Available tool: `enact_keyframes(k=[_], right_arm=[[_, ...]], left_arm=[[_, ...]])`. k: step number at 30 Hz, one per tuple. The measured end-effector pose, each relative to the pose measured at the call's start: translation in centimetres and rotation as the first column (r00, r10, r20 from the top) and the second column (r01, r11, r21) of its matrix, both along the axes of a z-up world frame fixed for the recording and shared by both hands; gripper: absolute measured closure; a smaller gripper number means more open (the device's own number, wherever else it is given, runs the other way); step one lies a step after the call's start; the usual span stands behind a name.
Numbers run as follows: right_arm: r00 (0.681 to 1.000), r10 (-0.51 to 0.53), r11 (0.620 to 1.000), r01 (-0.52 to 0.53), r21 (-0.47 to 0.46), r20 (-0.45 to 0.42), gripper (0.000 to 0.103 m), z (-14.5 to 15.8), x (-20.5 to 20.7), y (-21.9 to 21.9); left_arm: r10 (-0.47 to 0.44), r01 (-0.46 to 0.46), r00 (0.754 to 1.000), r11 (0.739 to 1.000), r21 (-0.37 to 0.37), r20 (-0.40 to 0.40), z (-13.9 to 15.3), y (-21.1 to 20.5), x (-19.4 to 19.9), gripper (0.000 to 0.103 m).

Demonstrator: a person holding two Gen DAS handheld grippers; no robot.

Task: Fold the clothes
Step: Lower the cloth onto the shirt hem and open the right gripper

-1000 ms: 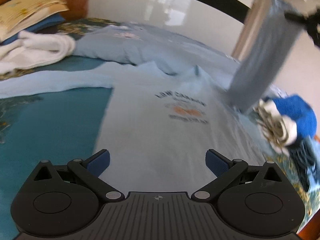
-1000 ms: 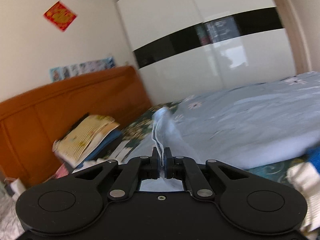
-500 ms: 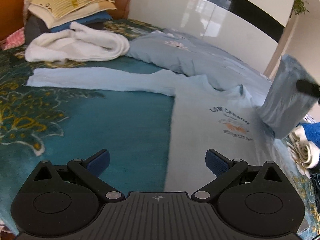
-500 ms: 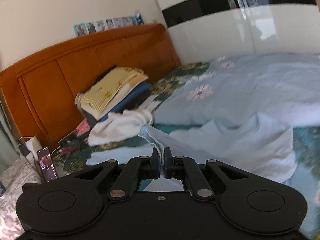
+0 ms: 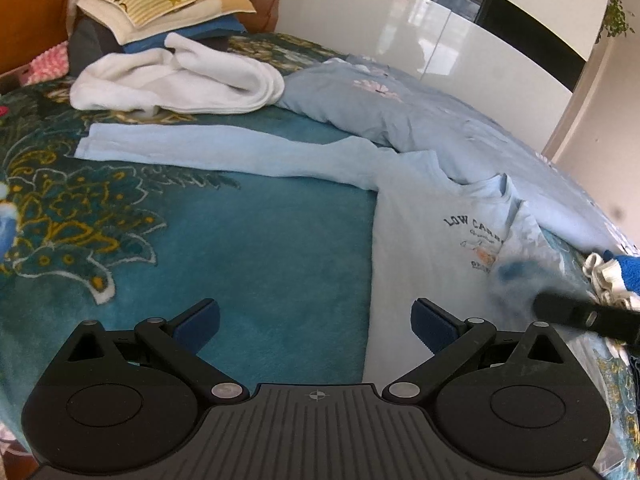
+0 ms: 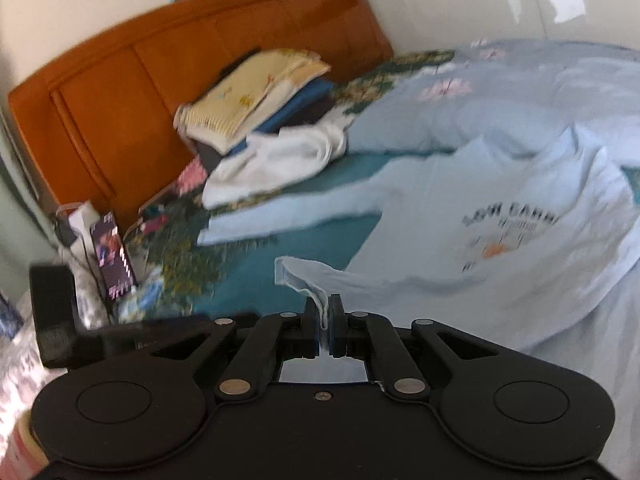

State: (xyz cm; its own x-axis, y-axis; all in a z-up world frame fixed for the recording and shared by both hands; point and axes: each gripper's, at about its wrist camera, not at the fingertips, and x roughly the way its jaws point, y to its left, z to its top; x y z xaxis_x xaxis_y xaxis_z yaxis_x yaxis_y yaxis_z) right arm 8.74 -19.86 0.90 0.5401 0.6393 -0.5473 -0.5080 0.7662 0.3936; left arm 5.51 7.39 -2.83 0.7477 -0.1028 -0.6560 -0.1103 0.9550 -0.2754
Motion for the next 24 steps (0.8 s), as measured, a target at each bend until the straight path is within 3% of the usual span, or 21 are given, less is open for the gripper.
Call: enact_keyframes(k=[14, 24], right_arm=[[0.994, 0.047, 0.998, -0.051, -0.043, -0.097, 0.095, -3.7, -1.4, 1.4], [0.991, 0.073, 0.995, -0.080, -0.061, -0.116, 0.094, -4.4, -1.8, 2.0]], left_arm=[[-0.008, 0.008, 1.000, 1.000, 0.013, 0.016, 0.3, -0.4, 0.1, 0.000], [-0.029, 0.029, 0.999, 0.999, 0.027, 0.020, 0.6, -1.2, 0.1, 0.000]])
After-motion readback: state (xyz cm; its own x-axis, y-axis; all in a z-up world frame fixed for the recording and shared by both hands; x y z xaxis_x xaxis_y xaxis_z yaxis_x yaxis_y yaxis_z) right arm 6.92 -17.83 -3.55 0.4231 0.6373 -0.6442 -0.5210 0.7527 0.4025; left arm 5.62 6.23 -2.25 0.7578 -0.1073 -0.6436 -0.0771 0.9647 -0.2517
